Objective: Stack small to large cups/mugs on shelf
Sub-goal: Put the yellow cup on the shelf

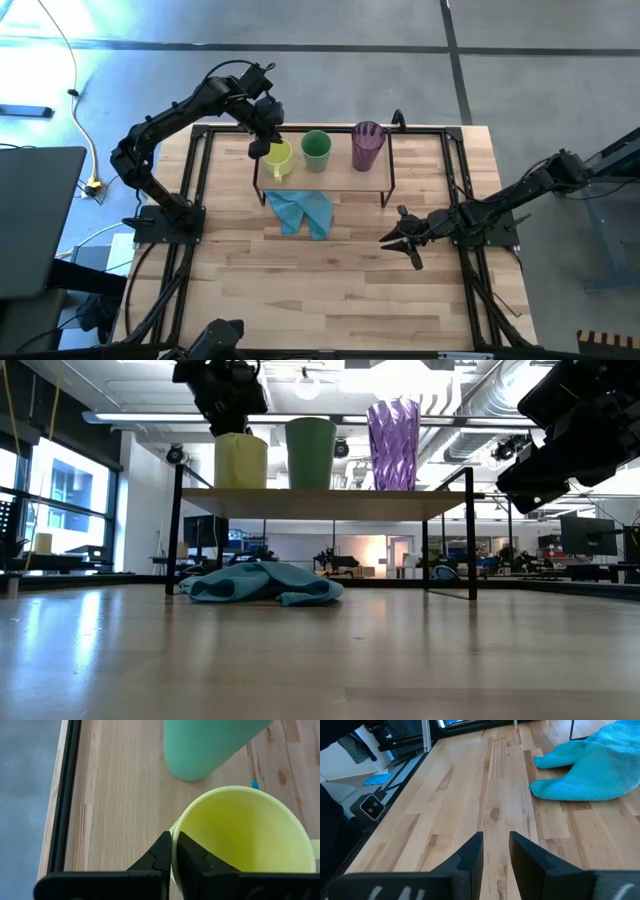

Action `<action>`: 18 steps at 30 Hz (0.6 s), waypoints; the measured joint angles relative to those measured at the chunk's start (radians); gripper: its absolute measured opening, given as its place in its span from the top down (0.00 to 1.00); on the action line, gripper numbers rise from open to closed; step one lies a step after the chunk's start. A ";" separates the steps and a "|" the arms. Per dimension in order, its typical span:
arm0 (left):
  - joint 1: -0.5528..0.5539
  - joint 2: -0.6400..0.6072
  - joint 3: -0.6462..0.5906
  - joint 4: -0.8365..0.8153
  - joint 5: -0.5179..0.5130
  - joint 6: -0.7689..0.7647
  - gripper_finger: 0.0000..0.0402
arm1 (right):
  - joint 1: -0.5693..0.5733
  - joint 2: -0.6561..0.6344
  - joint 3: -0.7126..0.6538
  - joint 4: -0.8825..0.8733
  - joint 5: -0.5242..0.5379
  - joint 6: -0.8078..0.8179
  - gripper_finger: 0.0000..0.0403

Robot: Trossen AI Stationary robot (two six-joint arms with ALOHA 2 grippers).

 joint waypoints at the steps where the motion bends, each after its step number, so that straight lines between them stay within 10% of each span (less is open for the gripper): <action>1: 0.000 0.000 0.000 0.000 0.000 -0.001 0.97 | 0.000 0.000 0.000 0.000 0.000 0.000 0.79; 18: 0.000 0.002 -0.001 0.031 0.000 -0.015 0.91 | 0.000 0.000 0.000 0.000 0.000 0.000 0.79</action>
